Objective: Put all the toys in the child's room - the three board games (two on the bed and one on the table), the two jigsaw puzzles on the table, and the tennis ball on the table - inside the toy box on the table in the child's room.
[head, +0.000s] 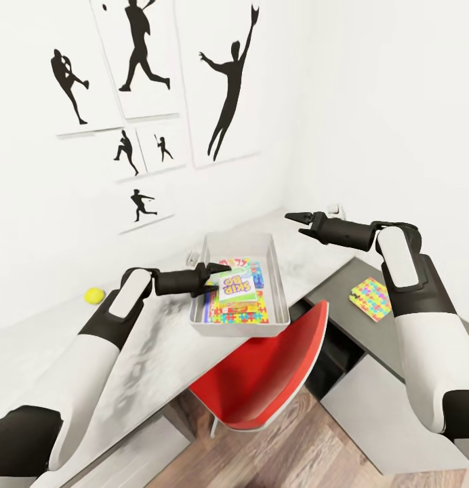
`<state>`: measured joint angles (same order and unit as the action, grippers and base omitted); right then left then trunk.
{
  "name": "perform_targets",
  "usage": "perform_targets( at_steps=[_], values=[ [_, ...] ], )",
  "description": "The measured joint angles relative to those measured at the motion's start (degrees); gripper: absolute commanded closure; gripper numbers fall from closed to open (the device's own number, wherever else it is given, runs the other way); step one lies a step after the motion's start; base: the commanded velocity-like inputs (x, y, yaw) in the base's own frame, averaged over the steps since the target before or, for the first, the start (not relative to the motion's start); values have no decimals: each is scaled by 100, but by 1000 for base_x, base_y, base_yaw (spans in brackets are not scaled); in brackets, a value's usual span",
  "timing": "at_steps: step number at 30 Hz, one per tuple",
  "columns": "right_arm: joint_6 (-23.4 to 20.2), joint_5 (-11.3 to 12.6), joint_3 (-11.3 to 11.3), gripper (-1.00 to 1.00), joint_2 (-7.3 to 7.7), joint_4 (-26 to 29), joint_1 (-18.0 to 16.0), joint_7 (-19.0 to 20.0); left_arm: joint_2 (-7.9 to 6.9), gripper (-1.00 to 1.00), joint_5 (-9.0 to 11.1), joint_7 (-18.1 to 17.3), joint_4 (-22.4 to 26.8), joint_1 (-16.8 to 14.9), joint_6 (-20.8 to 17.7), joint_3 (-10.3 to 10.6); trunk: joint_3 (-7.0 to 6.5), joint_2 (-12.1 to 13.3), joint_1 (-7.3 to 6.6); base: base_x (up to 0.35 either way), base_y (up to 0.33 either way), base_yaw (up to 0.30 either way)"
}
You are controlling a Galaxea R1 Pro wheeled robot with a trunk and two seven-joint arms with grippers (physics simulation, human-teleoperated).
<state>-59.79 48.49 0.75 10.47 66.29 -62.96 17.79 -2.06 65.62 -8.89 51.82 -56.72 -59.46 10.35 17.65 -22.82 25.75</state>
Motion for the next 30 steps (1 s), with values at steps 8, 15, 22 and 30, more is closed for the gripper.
perform_targets(
  at_steps=[8,15,22,30],
  values=[
    [1,-4,7,-100,6,0,0,-1,-22,-100,91,-14,142,0,-21,-20,-75,0,0,0,0,0],
    [1,-3,11,-100,9,16,0,-1,-287,-100,526,-17,404,9,-44,-34,-141,0,0,0,0,0],
    [1,-4,17,-100,4,48,56,5,-614,-100,856,-18,785,25,-46,-9,-207,1,0,0,0,-46],
    [1,3,56,-100,17,243,132,9,-701,-100,1218,-18,929,48,-52,31,-282,0,0,0,0,-109]
  ],
)
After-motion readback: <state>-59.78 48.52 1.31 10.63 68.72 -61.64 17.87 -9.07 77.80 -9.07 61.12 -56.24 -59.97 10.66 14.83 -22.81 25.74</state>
